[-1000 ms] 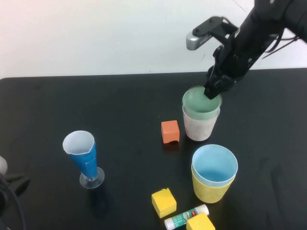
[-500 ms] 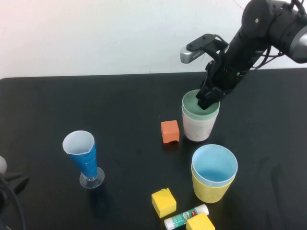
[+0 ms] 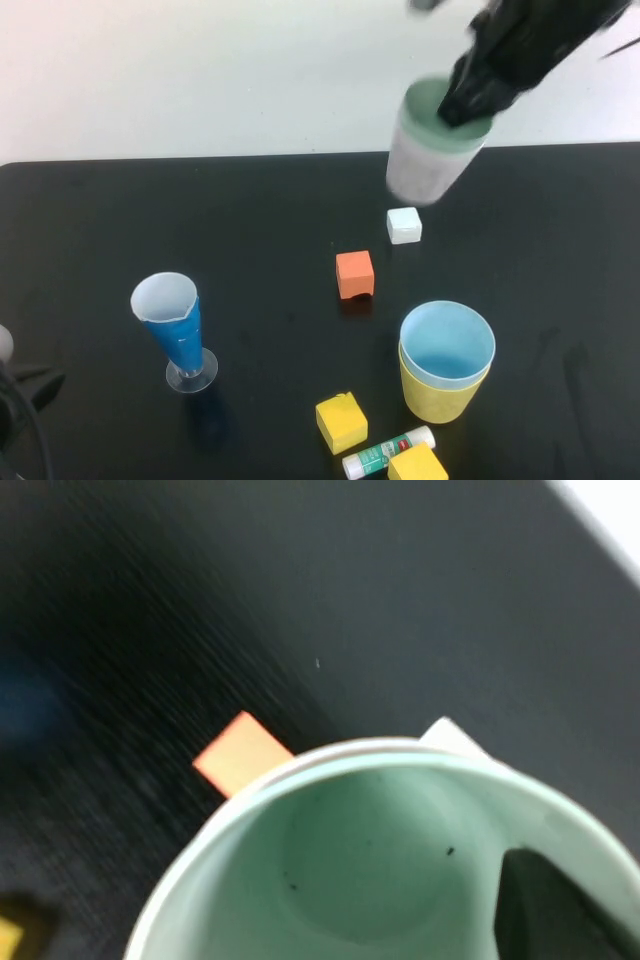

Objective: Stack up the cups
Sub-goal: Place the pink cup on the blue cup

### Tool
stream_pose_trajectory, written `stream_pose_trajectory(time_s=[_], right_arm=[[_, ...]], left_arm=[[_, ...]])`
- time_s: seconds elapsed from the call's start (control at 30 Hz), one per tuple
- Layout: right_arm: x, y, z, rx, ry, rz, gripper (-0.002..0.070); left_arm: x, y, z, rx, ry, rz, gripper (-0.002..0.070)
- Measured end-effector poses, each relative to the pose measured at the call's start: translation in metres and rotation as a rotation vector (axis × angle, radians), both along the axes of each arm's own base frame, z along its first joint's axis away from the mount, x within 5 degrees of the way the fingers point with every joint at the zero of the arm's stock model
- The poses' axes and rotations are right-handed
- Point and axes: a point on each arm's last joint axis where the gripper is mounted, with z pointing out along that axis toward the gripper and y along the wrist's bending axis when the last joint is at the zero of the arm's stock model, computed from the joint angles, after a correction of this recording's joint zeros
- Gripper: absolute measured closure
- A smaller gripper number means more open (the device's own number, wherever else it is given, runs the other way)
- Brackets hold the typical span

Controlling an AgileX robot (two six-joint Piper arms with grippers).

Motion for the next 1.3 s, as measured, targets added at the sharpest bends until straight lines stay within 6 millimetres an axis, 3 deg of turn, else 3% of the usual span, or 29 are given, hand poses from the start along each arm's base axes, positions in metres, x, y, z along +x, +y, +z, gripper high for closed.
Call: stream_pose_trajectory(time_s=[0.1, 0.17, 0.23, 0.37, 0.53, 1.0, 1.3], right_arm=[[-0.036, -0.013, 0.034, 0.017, -0.046, 0.0, 0.0624], [-0.057, -0.021, 0.042, 0.015, -0.04, 0.007, 0.0624], [-0.077, -0.027, 0.04, 0.004, -0.012, 0.018, 0.0624], [-0.096, -0.032, 0.019, -0.01, 0.074, 0.049, 0.0624], [-0.102, -0.026, -0.006, 0.021, 0.164, 0.122, 0.0624], [-0.093, -0.007, -0.036, -0.005, 0.232, 0.202, 0.0623], [-0.089, 0.002, -0.05, -0.033, 0.261, 0.218, 0.0488]], left_arm=[[0.0, 0.0, 0.0, -0.008, 0.006, 0.001, 0.0675], [0.0, 0.0, 0.0, -0.009, 0.006, 0.002, 0.0675], [0.0, 0.0, 0.0, -0.009, 0.006, 0.002, 0.0675], [0.0, 0.0, 0.0, -0.011, 0.008, 0.002, 0.0675], [-0.001, -0.001, 0.0, -0.014, 0.011, 0.001, 0.0675], [-0.002, -0.003, -0.001, -0.04, 0.039, -0.007, 0.0676], [-0.002, -0.003, -0.002, -0.043, 0.041, -0.008, 0.0676]])
